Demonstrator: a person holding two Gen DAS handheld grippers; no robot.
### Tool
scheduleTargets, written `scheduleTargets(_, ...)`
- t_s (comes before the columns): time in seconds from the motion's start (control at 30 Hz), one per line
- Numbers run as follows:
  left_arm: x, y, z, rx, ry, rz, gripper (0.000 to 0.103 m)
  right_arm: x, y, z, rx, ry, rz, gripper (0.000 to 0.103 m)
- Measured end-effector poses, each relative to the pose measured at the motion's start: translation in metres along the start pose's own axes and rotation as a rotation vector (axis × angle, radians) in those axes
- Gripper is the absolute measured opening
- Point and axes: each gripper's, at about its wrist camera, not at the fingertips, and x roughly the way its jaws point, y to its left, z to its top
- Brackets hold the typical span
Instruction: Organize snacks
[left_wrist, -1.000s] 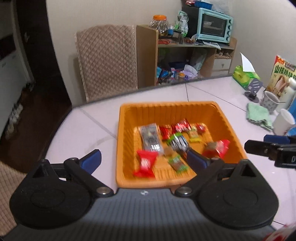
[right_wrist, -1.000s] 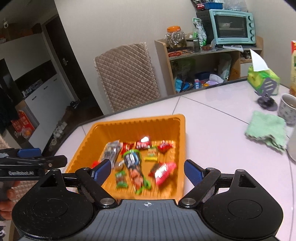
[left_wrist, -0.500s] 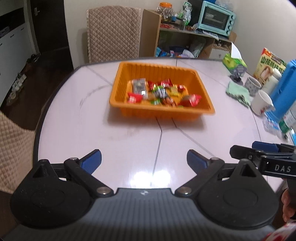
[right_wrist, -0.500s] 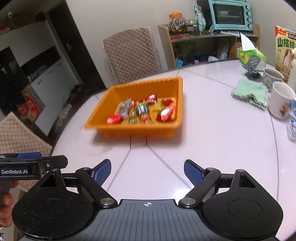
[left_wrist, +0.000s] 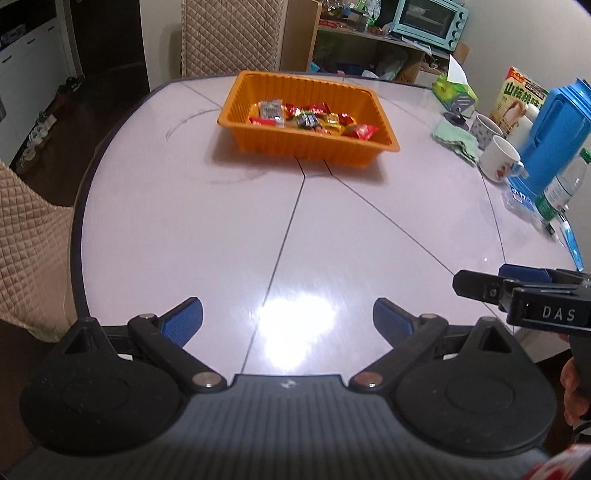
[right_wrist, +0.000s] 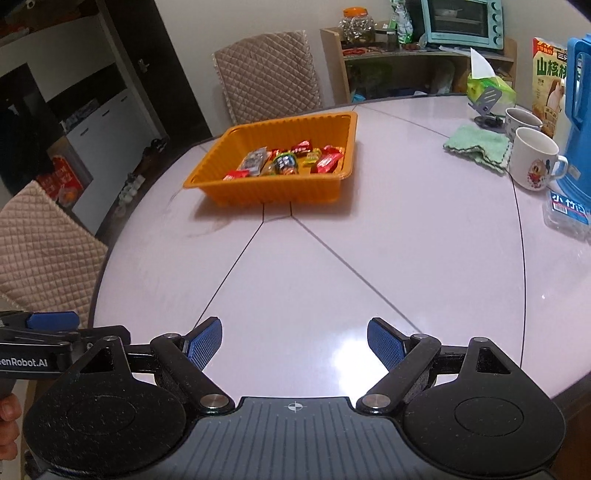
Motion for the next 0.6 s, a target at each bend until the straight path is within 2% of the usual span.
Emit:
scheduleTargets(0.27, -0.012, -0.006, -0.022, -0.005, 0.011, 0.006, 0.098, -0.015, 0.01, -0.025, -0.032, 0.045, 0.01, 0.085)
scheduleTargets(0.6, -0.02, -0.01, -0.032, -0.003, 0.009, 0.01, 0.098, -0.022, 0.013, -0.035, -0.043, 0.054, 0.019, 0.085)
